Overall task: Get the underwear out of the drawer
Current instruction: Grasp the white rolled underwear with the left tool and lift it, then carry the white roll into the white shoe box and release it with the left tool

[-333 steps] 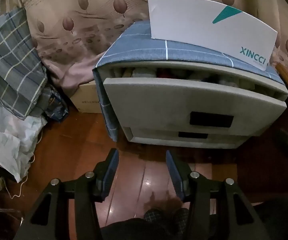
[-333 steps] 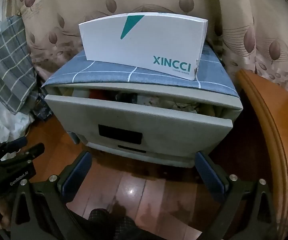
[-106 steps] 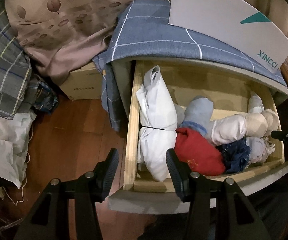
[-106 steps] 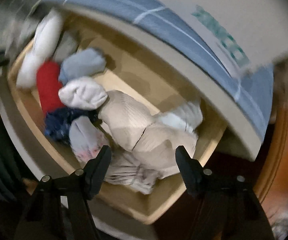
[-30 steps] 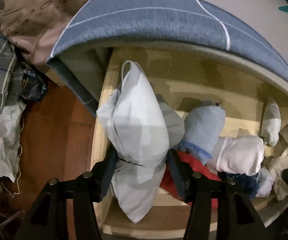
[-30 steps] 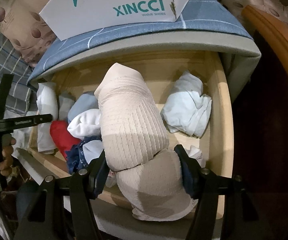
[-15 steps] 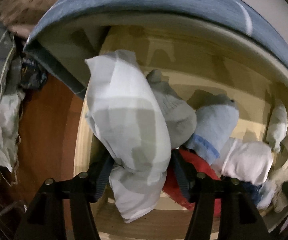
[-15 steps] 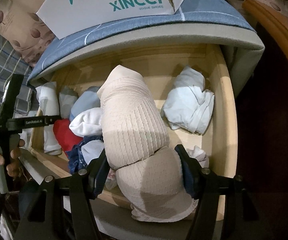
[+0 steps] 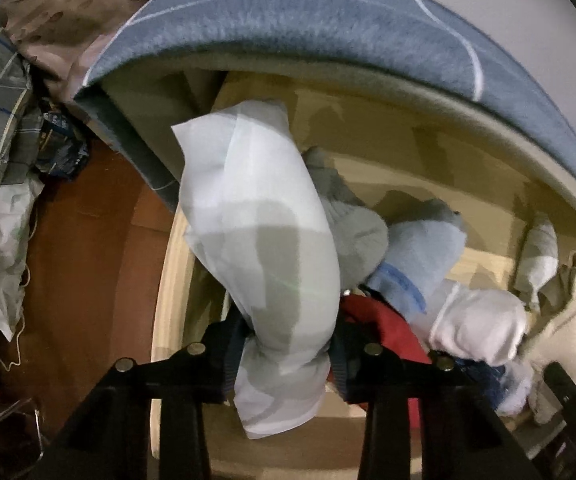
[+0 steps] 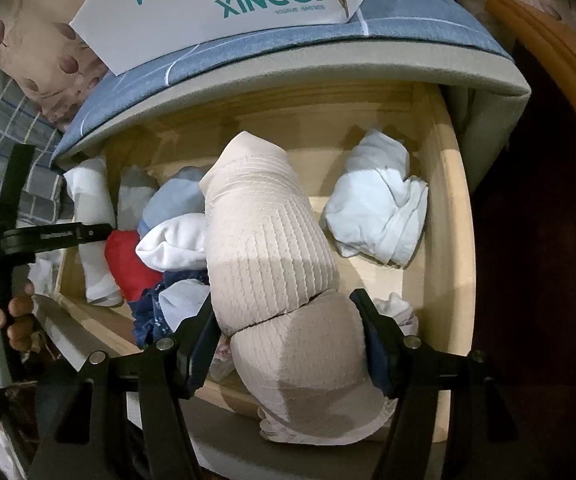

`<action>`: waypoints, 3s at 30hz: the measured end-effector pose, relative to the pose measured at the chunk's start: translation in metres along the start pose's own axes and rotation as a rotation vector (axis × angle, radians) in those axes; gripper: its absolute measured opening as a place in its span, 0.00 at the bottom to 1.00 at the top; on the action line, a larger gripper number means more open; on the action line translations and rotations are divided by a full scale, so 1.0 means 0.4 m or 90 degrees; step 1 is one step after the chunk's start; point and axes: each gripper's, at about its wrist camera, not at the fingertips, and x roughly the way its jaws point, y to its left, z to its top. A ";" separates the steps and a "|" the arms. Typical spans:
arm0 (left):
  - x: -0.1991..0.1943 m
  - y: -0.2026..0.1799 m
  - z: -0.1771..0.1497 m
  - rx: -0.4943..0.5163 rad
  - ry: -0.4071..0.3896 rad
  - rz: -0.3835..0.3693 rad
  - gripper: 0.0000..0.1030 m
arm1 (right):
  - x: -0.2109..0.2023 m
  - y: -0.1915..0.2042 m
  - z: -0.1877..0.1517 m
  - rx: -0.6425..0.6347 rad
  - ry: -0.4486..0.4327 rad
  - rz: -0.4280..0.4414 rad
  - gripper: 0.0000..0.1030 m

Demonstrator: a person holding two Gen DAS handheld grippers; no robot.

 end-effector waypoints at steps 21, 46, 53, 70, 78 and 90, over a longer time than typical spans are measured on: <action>-0.247 -0.019 -0.054 0.103 -0.080 -0.051 0.36 | 0.006 0.023 0.001 -0.010 -0.001 -0.026 0.56; -0.734 -0.200 0.319 0.241 -0.392 -0.110 0.36 | 0.008 0.024 -0.002 -0.018 0.004 -0.029 0.56; -0.614 -0.279 0.494 0.237 -0.344 -0.116 0.36 | 0.008 0.022 -0.003 -0.016 0.002 -0.027 0.56; -0.350 -0.281 0.505 0.222 -0.198 0.001 0.36 | 0.009 0.013 -0.002 -0.008 0.007 -0.013 0.56; -0.330 -0.241 0.454 0.196 -0.160 0.022 0.36 | 0.010 0.015 -0.001 -0.010 0.007 -0.015 0.56; -0.347 -0.226 0.422 0.171 -0.159 0.023 0.42 | 0.010 0.016 -0.001 -0.012 0.006 -0.020 0.56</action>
